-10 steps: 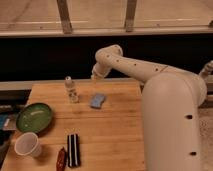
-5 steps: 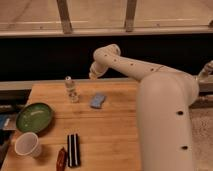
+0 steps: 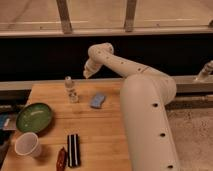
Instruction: Knock the bottle over
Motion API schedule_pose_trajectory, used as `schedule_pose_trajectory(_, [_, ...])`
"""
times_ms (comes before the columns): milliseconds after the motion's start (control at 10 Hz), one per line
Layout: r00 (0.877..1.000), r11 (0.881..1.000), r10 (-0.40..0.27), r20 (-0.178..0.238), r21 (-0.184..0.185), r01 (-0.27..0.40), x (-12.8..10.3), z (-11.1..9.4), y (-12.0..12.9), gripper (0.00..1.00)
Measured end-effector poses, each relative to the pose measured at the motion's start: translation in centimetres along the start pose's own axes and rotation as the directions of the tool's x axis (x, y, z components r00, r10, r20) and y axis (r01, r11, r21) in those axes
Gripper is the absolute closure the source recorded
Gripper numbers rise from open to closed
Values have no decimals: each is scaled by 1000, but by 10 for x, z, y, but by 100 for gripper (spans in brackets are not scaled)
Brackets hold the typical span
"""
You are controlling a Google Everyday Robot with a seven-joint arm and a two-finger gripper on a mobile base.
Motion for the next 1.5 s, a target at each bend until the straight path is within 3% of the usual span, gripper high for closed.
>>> schedule_pose_trajectory(200, [999, 999, -34, -1, -26, 34, -10, 9, 6, 100])
schedule_pose_trajectory(300, [997, 995, -78, 1, -58, 78, -24, 19, 24, 100])
schedule_pose_trajectory(500, [992, 987, -125, 1, -98, 124, -29, 25, 45, 100])
schedule_pose_trajectory(800, [974, 959, -227, 1, -172, 223, -35, 29, 93, 100])
schedule_pose_trajectory(1100, [956, 940, -295, 5, -180, 291, -33, 11, 115, 100])
schedule_pose_trajectory(1300, [945, 932, -326, 2, -167, 322, -33, 0, 127, 100])
schedule_pose_trajectory(1500, [945, 933, -327, -2, -162, 323, -30, -3, 127, 87])
